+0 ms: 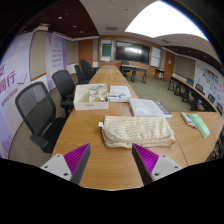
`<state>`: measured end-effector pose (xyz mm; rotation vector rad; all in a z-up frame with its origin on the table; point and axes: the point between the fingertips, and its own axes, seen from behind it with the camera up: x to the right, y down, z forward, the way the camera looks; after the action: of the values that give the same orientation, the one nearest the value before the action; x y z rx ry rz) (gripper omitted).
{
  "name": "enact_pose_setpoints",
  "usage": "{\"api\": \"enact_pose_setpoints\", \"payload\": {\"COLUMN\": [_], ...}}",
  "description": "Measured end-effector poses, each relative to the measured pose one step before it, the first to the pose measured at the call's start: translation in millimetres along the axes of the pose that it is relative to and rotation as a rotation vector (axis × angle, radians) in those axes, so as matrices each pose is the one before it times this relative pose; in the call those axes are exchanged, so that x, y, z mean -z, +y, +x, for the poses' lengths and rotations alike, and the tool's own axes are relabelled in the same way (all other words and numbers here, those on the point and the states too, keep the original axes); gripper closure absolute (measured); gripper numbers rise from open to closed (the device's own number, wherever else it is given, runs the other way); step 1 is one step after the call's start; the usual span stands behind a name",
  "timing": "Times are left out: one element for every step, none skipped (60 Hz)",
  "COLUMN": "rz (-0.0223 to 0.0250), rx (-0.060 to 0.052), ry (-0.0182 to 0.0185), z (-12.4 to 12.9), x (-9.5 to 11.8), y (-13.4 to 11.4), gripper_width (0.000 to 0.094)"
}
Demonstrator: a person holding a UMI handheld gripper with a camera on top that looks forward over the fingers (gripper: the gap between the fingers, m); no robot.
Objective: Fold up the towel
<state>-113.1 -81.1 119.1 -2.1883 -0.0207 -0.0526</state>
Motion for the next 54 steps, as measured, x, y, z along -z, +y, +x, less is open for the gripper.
{"api": "enact_pose_setpoints", "payload": {"rz": [0.00386,0.00226,0.00173,-0.00124,-0.00639,-0.00546,-0.0055,-0.0055,-0.0052,-0.00464,-0.00051,-0.00446,-0.00457,-0.0056,-0.00562,-0.00573,-0.00617,-0.00566,-0.00507,-0.0052,-0.00684,-0.00598,-0.00578,-0.00621,-0.00577,-0.00298,-0.00012,0.01173,0.00894,-0.00038,0.00206,0.00323,0.00001,0.00154,0.00057,-0.00081,-0.00122,0.00214,0.00052,-0.0022,-0.00246,-0.00057,-0.00338,-0.00501,-0.0037,-0.00364,-0.00188,-0.00509,-0.00504,-0.00445,-0.00223,-0.00014,-0.0006,-0.00125], "rx": [0.0148,0.0149,0.0144,0.0129,0.0106,0.0107,0.0078,0.0045,0.0025,0.0021,0.0046,0.0009,-0.0002,-0.0003,0.0007,0.0013,0.0015,0.0007,-0.0008,-0.001,-0.0014,-0.0007,-0.0006,-0.001,0.0004,0.0024,0.005,0.0007,0.0015,0.0046,0.0044,0.0049,0.0092,0.0113,0.0129,0.0131,0.0119,0.0069,0.0023,0.0,0.0022,0.0035,0.0021,0.0003,-0.0027,-0.0058,-0.0102,-0.0111,-0.0117,-0.012,-0.0134,-0.0166,-0.019,-0.0202], "ry": [0.00004,-0.00151,-0.00495,-0.0042,-0.0043,-0.00304,-0.00076,0.00145,0.00269,0.00193,-0.00042,0.0031,0.00503,0.00457,0.00414,0.00291,0.00255,0.0034,0.00527,-0.00092,-0.00109,-0.00321,-0.00335,-0.00121,0.00039,0.0014,0.00313,0.00054,-0.00158,-0.00125,-0.00599,-0.00543,-0.00074,0.00087,0.00187,0.00476,0.00953,0.0092,-0.00065,-0.00278,-0.00111,-0.00117,-0.0031,-0.00451,-0.0045,-0.00578,-0.00953,-0.00965,-0.01378,-0.01653,-0.01821,-0.01972,-0.02199,-0.02461], "z": [-3.2,-2.84,-0.36,-1.62,-3.58,-1.7,-0.96,-0.06,0.4,0.51,2.06,0.57,1.3,0.84,0.93,0.86,0.89,0.92,1.41,1.44,-0.49,-0.75,-0.77,-0.14,0.32,0.32,0.93,-0.51,0.24,-0.14,-1.18,-1.08,0.08,0.43,0.79,1.65,2.59,0.84,0.82,-0.52,0.0,0.38,-0.42,-0.31,-0.41,-0.68,-1.44,-1.76,-2.47,-3.62,-4.13,-4.61,-5.29,-6.45], "x": [-11.19,-11.47,-10.85,-13.4,-8.51,-10.55,-10.01,-9.84,-9.68,-9.34,-12.77,-8.6,-8.09,-6.82,-7.45,-6.95,-6.97,-6.43,-7.66,-5.87,-5.27,-4.86,-4.56,-4.01,-3.29,-2.79,-2.47,-2.67,-1.02,-0.7,-0.27,-0.35,-0.2,-0.35,-0.35,-0.88,-0.54,2.13,-1.1,-0.64,0.81,0.28,0.94,1.18,0.92,1.1,2.6,1.88,2.36,3.19,3.89,4.53,5.24,5.91], "y": [-3.19,-3.1,-1.31,-1.17,-1.38,-0.59,-0.48,-0.17,-0.45,-0.38,1.24,-0.93,-0.96,-0.38,-0.39,-0.04,0.22,0.63,1.56,0.37,0.91,0.93,1.33,1.34,1.53,0.68,0.24,-3.15,-0.88,0.7,-0.14,-0.46,0.16,-0.15,0.07,0.6,0.66,-0.6,0.01,0.4,0.4,-0.32,0.46,0.55,0.28,0.18,0.49,-0.27,-0.04,-0.35,-1.0,-1.55,-1.75,-1.72], "gripper_width": [0.0077,0.0078,0.0078,0.0078,0.0079,0.0081,0.0083,0.0083,0.0084,0.0083,0.0082,0.0081,0.0081,0.008,0.008,0.008,0.0081,0.0082,0.0085,0.0085,0.0089,0.0096,0.0109,0.0129,0.0151,0.0179,0.0212,0.0252,0.0295,0.0343,0.0389,0.0436,0.049,0.0551,0.0624,0.071,0.0778,0.0811,0.0825,0.0845,0.0863,0.0868,0.0876,0.0881,0.0887,0.0889,0.089,0.0892,0.0892,0.0893,0.0893,0.0893,0.0893,0.0893]}}
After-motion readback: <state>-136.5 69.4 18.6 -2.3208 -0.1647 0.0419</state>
